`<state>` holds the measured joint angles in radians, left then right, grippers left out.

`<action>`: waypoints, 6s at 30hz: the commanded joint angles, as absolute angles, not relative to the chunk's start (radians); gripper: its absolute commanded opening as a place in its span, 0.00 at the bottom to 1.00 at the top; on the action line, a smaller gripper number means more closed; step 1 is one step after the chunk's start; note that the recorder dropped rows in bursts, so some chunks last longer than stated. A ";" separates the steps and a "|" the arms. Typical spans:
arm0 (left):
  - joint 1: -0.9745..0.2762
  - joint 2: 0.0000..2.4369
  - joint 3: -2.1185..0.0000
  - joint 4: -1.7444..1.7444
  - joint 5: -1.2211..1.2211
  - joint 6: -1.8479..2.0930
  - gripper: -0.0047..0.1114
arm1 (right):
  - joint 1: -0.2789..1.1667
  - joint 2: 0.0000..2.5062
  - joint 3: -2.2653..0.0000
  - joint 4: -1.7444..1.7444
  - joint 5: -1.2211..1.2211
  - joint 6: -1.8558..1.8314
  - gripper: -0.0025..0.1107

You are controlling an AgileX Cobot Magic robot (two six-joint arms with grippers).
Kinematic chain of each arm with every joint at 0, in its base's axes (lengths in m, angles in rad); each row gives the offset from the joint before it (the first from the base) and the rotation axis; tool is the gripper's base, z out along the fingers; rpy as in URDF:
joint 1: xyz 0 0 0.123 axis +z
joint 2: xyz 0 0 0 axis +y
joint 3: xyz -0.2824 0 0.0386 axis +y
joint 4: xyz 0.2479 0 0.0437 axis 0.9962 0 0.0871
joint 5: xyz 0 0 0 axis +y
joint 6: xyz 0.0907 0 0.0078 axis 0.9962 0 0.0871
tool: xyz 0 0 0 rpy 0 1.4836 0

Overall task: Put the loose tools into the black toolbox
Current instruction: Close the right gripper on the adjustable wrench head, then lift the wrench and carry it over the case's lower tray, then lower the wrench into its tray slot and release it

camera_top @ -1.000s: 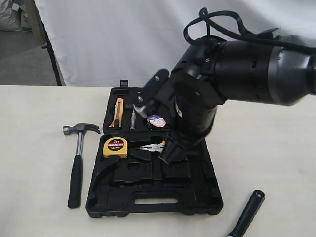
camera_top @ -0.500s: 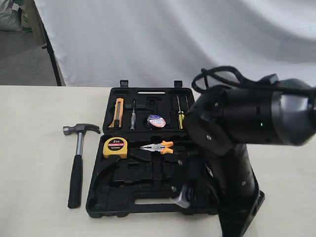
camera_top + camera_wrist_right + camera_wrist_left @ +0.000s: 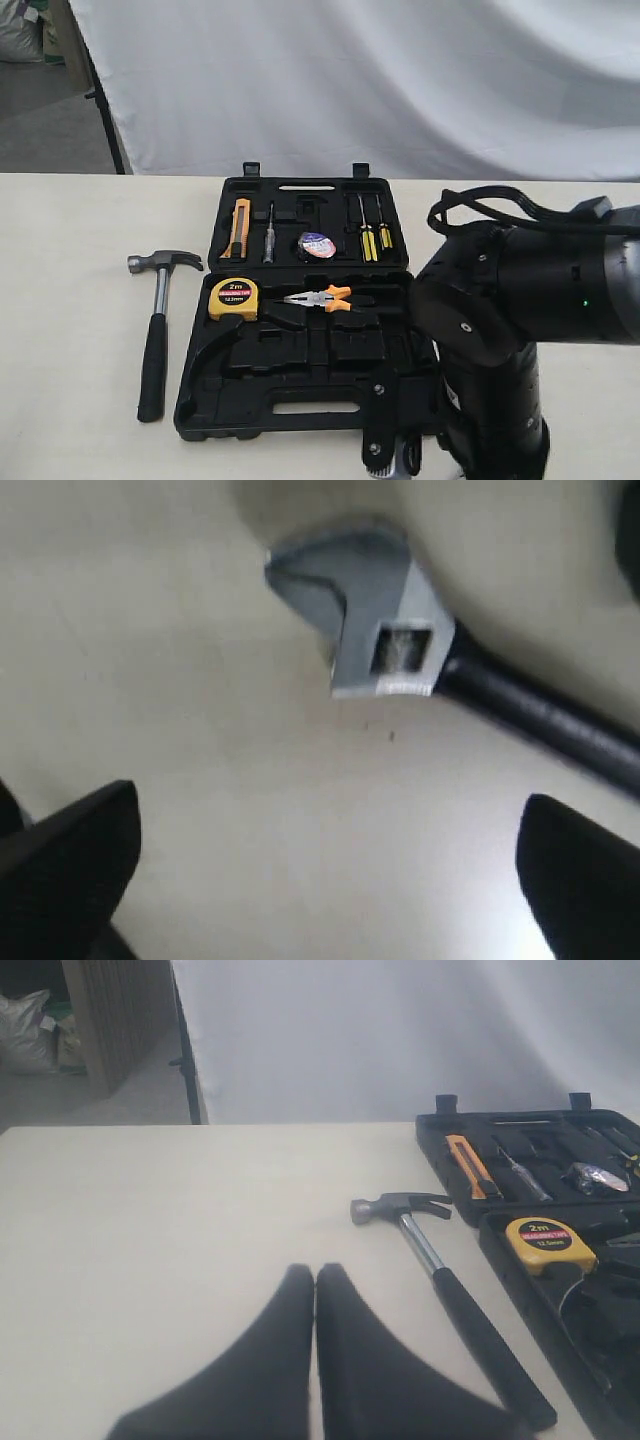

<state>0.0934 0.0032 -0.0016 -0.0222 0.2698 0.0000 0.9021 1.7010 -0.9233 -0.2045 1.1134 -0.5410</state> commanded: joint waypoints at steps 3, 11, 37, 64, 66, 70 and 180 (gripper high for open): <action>0.095 0.000 0.000 -0.030 0.269 0.000 0.05 | 0.897 1.769 -0.918 -0.223 0.974 -0.621 0.86; 0.095 0.000 0.000 -0.030 0.269 0.000 0.05 | 0.897 1.888 -0.918 -0.236 0.894 -0.643 0.86; 0.095 0.000 0.000 -0.030 0.269 0.000 0.05 | 1.083 1.911 -1.117 0.185 0.801 -0.674 0.02; 0.095 0.000 0.000 -0.030 0.269 0.000 0.05 | 0.920 1.743 -1.232 0.189 1.065 -0.677 0.02; 0.095 0.000 0.000 -0.030 0.269 0.000 0.05 | 0.909 1.742 -1.258 0.187 1.046 -0.677 0.02; 0.095 0.000 0.000 -0.030 0.269 0.000 0.05 | 0.909 1.780 -1.314 0.176 0.948 -0.677 0.02; 0.095 0.000 0.000 -0.030 0.269 0.000 0.05 | 0.840 2.174 -1.801 -0.075 0.969 -0.206 0.52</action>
